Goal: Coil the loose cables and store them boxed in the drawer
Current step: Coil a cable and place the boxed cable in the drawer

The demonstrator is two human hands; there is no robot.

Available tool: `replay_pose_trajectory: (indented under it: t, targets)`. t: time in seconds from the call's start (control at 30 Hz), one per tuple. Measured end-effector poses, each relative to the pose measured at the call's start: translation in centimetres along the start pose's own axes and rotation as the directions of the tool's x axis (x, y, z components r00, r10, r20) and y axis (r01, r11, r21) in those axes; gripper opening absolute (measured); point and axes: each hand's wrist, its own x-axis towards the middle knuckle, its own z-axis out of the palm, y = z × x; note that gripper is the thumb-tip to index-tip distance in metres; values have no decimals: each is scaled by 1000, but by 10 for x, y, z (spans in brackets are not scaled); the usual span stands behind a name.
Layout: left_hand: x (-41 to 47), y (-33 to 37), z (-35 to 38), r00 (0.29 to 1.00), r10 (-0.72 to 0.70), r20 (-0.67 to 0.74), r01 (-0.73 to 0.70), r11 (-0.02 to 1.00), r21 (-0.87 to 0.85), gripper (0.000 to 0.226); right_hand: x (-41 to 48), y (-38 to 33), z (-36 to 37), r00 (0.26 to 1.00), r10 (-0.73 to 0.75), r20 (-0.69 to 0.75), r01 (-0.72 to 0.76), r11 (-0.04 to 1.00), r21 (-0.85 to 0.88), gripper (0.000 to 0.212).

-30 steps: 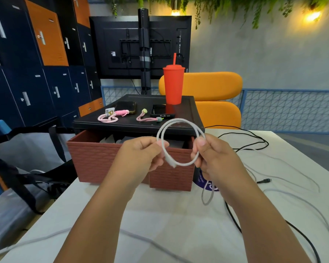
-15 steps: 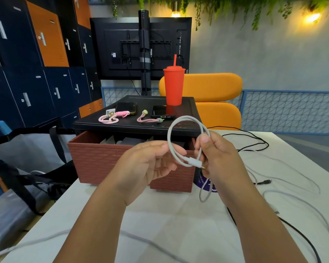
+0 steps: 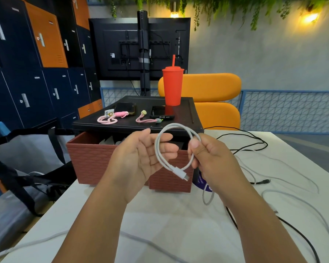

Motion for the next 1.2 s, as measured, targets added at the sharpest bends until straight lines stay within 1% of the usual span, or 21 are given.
replay_pose_trajectory:
  t: [0.1,0.17,0.23,0.3,0.37,0.43,0.5,0.57,0.63,0.7,0.77,0.83,0.9,0.93,1.0,1.03,1.1,1.17,1.2]
  targets:
    - [-2,-1,6,1000,21,-16,-22,997,-71,32,-2,0,2,1000,-15,10,15,999,-35,33]
    - [-3,-2,7,999,27,33,-21,985,-173,26,-1,-1,2,1000,2,9,-2,1000,21,34]
    - [-3,-2,4,991,11,130,30,950,-311,29,-1,-2,2,1000,16,17,-17,997,76,34]
    - [-3,-3,2,977,23,211,70,905,-420,28,-3,-4,2,1000,12,24,-15,996,92,34]
    - [-2,-5,1,967,62,248,70,867,-493,27,-4,-6,2,1000,-15,21,14,998,66,32]
    - [-1,-5,-1,956,122,267,48,831,-554,31,-4,-6,-3,999,-41,-1,41,999,9,27]
    - [-1,-2,-5,950,201,237,-16,793,-610,32,-3,-3,-12,998,-38,-46,38,999,-7,20]
    - [-4,4,-7,952,274,137,-126,759,-639,33,-1,0,-23,995,-21,-99,15,998,-56,18]
    - [-7,11,-6,947,321,14,-244,746,-620,39,0,2,-33,995,-16,-103,0,989,-147,19]
    - [-8,14,-2,928,368,-61,-337,757,-560,40,-2,0,-36,1000,-12,-21,7,977,-211,21]
    - [-8,11,4,897,431,-98,-425,781,-457,37,-6,-6,-33,993,-8,121,40,963,-267,22]
    - [-7,6,11,860,499,-108,-508,815,-279,40,-9,-12,-25,970,2,245,84,936,-341,21]
    - [-5,-1,15,825,559,-89,-564,824,-48,42,-11,-18,-19,947,7,320,123,915,-385,21]
    - [-4,-5,15,806,587,-71,-583,809,74,45,-12,-20,-17,935,7,355,140,912,-387,19]
    - [0,-14,14,769,639,12,-609,727,318,50,-15,-25,-17,906,12,424,169,907,-387,12]
    - [1,-18,12,771,634,62,-597,686,415,51,-16,-26,-18,895,9,445,192,894,-405,11]
    - [1,-21,11,822,552,139,-526,644,556,51,-17,-28,-24,909,-19,416,226,862,-454,11]
    - [-2,-23,12,879,446,172,-447,641,623,46,-16,-27,-31,952,-75,296,208,869,-448,10]
    - [-3,-22,12,904,396,164,-405,666,626,40,-14,-25,-35,969,-99,225,188,887,-421,10]
